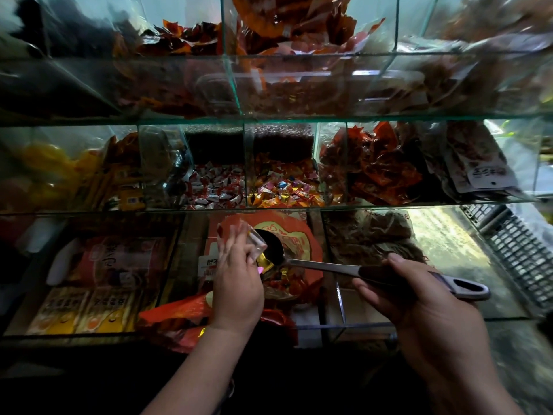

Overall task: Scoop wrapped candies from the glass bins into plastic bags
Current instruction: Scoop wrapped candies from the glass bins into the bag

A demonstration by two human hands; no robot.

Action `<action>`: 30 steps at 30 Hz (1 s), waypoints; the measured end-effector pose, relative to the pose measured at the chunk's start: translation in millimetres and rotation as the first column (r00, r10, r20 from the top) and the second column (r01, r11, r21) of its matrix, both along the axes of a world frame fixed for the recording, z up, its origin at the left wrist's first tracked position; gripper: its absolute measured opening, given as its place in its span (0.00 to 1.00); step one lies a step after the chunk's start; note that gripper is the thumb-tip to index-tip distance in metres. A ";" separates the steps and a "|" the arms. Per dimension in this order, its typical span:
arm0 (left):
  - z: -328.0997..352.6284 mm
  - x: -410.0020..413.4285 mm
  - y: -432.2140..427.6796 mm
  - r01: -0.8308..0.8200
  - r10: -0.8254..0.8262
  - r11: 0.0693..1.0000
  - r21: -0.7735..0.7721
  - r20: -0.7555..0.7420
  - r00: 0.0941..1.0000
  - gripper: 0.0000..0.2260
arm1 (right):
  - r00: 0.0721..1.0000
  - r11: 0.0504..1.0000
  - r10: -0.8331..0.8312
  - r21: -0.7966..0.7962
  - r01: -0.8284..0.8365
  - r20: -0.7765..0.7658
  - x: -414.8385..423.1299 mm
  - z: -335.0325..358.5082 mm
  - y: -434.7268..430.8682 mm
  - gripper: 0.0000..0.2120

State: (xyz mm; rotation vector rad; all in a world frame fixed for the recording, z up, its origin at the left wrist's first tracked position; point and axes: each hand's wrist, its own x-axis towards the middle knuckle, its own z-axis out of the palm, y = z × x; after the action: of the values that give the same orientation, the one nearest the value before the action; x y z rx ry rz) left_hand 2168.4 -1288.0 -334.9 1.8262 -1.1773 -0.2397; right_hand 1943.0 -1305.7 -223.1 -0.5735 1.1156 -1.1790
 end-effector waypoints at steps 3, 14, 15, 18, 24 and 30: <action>7.7 -4.1 -3.4 0.024 -0.024 1.000 0.006 0.009 1.000 0.14 | 1.000 1.000 -0.020 -0.015 0.020 0.004 -5.5 9.1 1.0 0.10; 38.9 -17.3 -35.7 0.099 -0.099 0.995 -0.004 0.075 0.992 0.10 | 0.998 0.997 -0.054 -0.045 0.055 0.044 -12.2 27.6 -7.6 0.07; 43.9 -16.1 -43.1 0.102 -0.102 0.995 0.004 0.077 0.992 0.11 | 0.997 0.996 -0.063 -0.055 0.066 0.053 -9.7 29.4 -10.3 0.07; 59.6 -8.3 -67.8 0.143 -0.137 0.989 -0.043 0.120 0.983 0.18 | 0.991 0.993 -0.091 -0.068 0.098 0.098 -0.8 34.9 -21.8 0.07; 75.7 4.9 -124.9 0.171 -0.176 0.984 0.044 0.176 0.969 0.20 | 0.970 0.978 -0.150 -0.115 0.174 0.192 17.1 29.3 -51.3 0.05; 83.2 19.7 -166.9 0.213 -0.247 0.948 0.237 0.125 0.961 0.15 | 0.988 0.926 -0.153 -0.353 0.136 -0.018 51.3 5.2 -78.7 0.02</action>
State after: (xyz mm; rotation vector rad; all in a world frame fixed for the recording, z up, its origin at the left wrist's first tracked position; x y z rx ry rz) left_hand 2188.1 -1454.9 -251.7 1.9239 -1.5281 -0.3832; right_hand 1994.4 -1384.4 -217.9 -0.8051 1.0035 -1.5162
